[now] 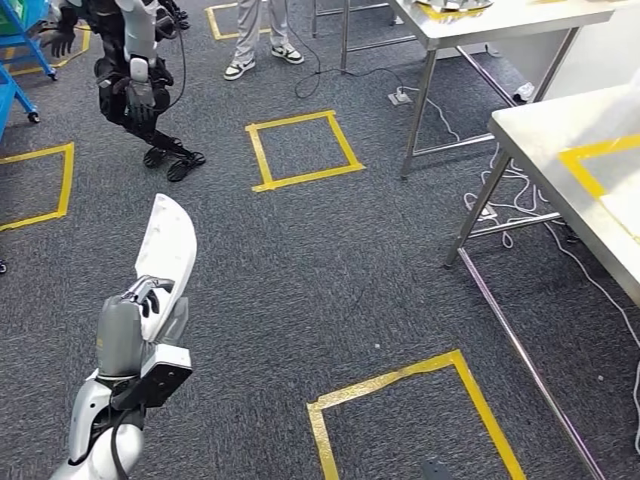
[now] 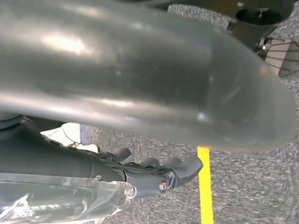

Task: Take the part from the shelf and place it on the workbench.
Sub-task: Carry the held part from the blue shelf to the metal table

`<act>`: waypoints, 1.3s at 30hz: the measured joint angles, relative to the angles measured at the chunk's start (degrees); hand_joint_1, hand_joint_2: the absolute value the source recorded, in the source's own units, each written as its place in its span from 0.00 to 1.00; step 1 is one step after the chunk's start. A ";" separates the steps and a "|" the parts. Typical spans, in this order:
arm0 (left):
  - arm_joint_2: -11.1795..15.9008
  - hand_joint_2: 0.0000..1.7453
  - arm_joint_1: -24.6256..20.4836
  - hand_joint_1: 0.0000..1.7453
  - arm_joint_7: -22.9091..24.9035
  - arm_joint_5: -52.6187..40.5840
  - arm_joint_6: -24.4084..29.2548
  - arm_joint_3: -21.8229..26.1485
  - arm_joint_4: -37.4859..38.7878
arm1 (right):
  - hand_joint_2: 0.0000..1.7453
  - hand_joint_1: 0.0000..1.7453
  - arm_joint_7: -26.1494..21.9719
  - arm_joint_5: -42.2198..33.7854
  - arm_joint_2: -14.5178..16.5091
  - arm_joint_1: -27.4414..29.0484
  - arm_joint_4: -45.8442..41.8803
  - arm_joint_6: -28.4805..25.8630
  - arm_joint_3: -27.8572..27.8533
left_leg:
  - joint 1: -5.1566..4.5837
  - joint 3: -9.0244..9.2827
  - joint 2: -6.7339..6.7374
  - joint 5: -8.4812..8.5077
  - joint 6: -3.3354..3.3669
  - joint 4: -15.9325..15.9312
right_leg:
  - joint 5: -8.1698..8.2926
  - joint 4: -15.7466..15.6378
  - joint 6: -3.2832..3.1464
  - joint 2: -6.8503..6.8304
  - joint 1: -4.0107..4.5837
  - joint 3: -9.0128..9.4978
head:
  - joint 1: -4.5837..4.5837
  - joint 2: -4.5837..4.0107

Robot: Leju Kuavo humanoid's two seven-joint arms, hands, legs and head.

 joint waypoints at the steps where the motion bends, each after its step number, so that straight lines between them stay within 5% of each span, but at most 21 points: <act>1: -0.03 1.00 -0.06 1.00 0.00 0.00 -0.01 0.00 -0.01 | 0.00 0.00 0.01 0.00 -0.01 0.02 0.00 0.00 0.00 | 0.13 0.08 0.12 -0.10 -0.34 -0.05 | 0.09 -0.13 -0.36 0.55 -0.03 -0.01 | 0.02 0.01; 4: -0.05 1.00 -0.18 1.00 -0.03 0.00 -0.01 -0.02 -0.01 | 0.00 0.00 0.01 0.00 -0.01 -0.05 0.00 -0.02 0.00 | 0.42 -1.73 -2.58 -2.96 -1.08 4.22 | 0.40 -0.68 -1.32 2.22 -0.38 0.34 | -0.26 0.01; 6: 0.05 1.00 -0.10 1.00 -0.04 0.02 -0.01 -0.02 0.00 | 0.00 0.00 0.01 0.00 0.00 -0.15 0.00 -0.02 0.00 | 0.40 -5.75 -4.18 -6.35 -1.20 11.87 | 0.45 -0.70 -1.63 3.42 -0.42 0.36 | -0.52 0.00; 8: 0.10 1.00 -0.06 1.00 -0.04 0.03 -0.01 -0.02 0.01 | 0.00 0.00 0.01 0.00 0.00 -0.05 0.00 -0.01 0.00 | 0.42 -8.53 -4.51 -6.85 -1.23 16.22 | 0.46 -0.69 -1.67 4.77 -0.45 0.37 | -0.58 0.01; 10: 0.13 1.00 -0.07 1.00 -0.04 0.04 -0.01 -0.02 0.01 | 0.00 0.00 0.02 0.00 0.00 0.02 0.00 0.00 0.00 | 0.56 -7.23 -4.97 -3.20 -1.25 12.41 | 0.49 -0.64 -1.49 6.28 -0.61 0.45 | -0.59 0.01; 12: 0.14 1.00 -0.12 1.00 -0.04 0.03 -0.01 -0.03 0.00 | 0.00 0.00 0.01 0.00 -0.01 -0.05 0.00 0.00 0.00 | 1.06 -3.79 -7.32 0.44 -1.41 4.81 | 0.44 -0.26 -0.94 7.77 -0.70 0.26 | -0.64 0.00; 14: 0.13 1.00 -0.09 1.00 -0.03 0.03 -0.04 -0.04 0.02 | 0.00 0.00 0.00 0.00 -0.03 -0.07 0.00 -0.01 0.00 | 1.32 -2.06 -9.21 1.23 -1.25 0.98 | 0.46 0.02 -0.21 8.97 -0.74 -0.26 | -0.75 0.01; 16: 0.11 1.00 -0.10 1.00 -0.02 0.04 -0.07 -0.05 0.05 | 0.00 0.00 0.01 -0.01 -0.04 0.21 0.00 -0.01 0.00 | 1.18 -1.92 -8.55 1.10 -0.48 0.65 | 0.61 -0.19 0.48 9.77 -0.93 -0.75 | -0.84 0.01; 18: 0.08 1.00 -0.21 1.00 -0.02 0.04 -0.09 -0.02 0.05 | 0.00 0.00 0.02 -0.02 -0.04 0.46 0.00 -0.01 0.00 | 1.16 -1.74 -7.37 1.13 0.37 0.48 | -0.30 1.12 0.98 7.68 -0.86 -1.55 | -0.68 0.00; 21: 0.11 1.00 -0.06 1.00 -0.05 0.04 -0.13 0.00 0.07 | 0.00 0.00 0.02 -0.02 -0.02 0.23 0.00 -0.03 0.02 | 0.93 -1.51 -5.59 0.96 1.06 0.42 | -5.04 9.82 1.39 3.29 -0.72 -5.61 | -0.38 0.00; 25: 0.15 1.00 0.05 1.00 -0.07 0.04 -0.15 0.00 0.08 | 0.00 0.00 0.03 -0.02 0.02 0.13 0.00 -0.04 0.03 | 0.81 -1.45 -4.77 0.85 1.15 0.43 | -7.02 14.66 1.49 2.78 -0.76 -8.01 | -0.38 0.00; 29: 0.19 1.00 0.06 1.00 -0.20 0.04 -0.25 0.00 0.11 | 0.00 0.00 0.21 -0.07 0.09 0.20 0.00 -0.07 0.04 | 0.27 0.09 -1.28 -0.61 0.29 0.51 | -0.14 2.52 0.78 -0.45 -0.39 -1.45 | -0.43 0.02; 30: 0.20 1.00 0.05 1.00 -0.23 0.03 -0.28 0.00 0.11 | 0.00 0.00 0.22 -0.08 0.10 0.14 0.00 -0.07 0.04 | 0.12 0.29 -0.90 -0.81 0.00 0.48 | 0.07 1.05 0.46 -0.96 -0.21 -0.66 | -0.46 0.01; 33: 0.17 1.00 -0.08 1.00 -0.32 0.02 -0.35 0.00 0.10 | 0.00 0.00 0.26 -0.09 0.10 0.18 0.00 -0.10 0.04 | 0.22 0.83 -0.13 -1.29 -0.97 0.24 | -0.25 0.54 -0.57 0.57 -0.07 -0.50 | -0.51 0.01; 35: 0.18 1.00 -0.18 1.00 -0.39 -0.01 -0.36 -0.01 0.09 | 0.00 0.00 0.28 -0.09 0.12 0.12 0.00 -0.12 0.04 | 0.39 -0.12 -1.66 -2.82 -1.54 2.82 | -0.30 0.06 -1.22 1.79 -0.38 0.15 | -0.78 0.01; 37: 0.28 1.00 -0.10 1.00 -0.47 -0.02 -0.38 -0.01 0.10 | 0.00 0.00 0.27 -0.10 0.12 -0.02 0.00 -0.13 0.04 | 0.44 -3.99 -3.73 -5.70 -1.72 9.83 | -0.55 -0.10 -1.69 2.99 -0.58 0.76 | -1.20 0.00; 39: 0.36 1.00 0.02 1.00 -0.48 0.00 -0.40 0.00 0.12 | 0.00 0.00 0.27 -0.10 0.12 0.00 0.00 -0.13 0.04 | 0.43 -8.39 -4.38 -7.00 -1.77 16.09 | -0.92 -0.11 -1.91 4.34 -0.60 1.24 | -1.41 0.00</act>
